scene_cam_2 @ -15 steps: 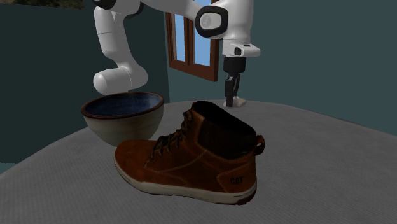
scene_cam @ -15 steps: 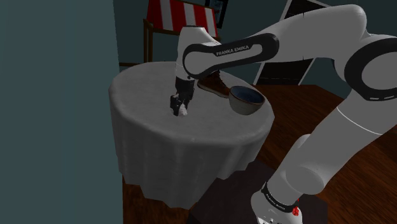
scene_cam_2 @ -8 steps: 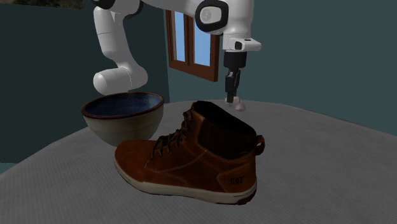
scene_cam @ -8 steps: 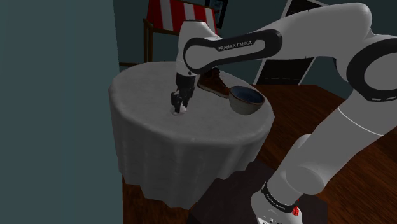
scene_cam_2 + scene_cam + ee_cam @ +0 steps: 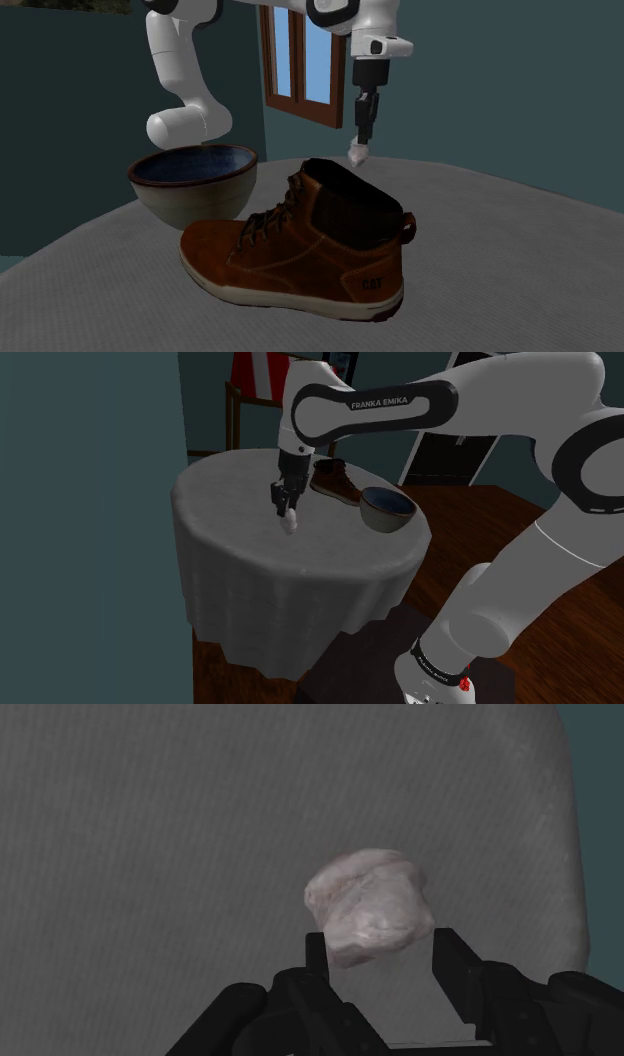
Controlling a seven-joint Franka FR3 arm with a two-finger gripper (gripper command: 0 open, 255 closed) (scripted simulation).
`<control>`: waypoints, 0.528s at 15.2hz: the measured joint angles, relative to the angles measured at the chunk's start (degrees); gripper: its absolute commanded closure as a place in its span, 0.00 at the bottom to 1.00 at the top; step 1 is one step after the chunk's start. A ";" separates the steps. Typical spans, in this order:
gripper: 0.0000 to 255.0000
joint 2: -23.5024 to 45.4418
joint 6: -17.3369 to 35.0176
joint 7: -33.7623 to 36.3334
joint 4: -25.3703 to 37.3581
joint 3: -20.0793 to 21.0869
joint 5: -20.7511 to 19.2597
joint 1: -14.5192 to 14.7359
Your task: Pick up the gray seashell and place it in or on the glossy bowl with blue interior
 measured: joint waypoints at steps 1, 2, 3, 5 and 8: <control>1.00 -0.10 -0.82 0.00 0.72 -0.01 0.01 0.00; 1.00 -0.06 -1.46 -0.01 1.40 -0.03 -0.01 -0.02; 1.00 -0.06 -2.24 -0.05 2.18 -0.07 -0.02 -0.05; 1.00 -0.23 -3.83 0.02 3.60 -0.05 0.01 -0.03; 1.00 -0.55 -6.22 -0.14 5.69 -0.18 0.02 -0.10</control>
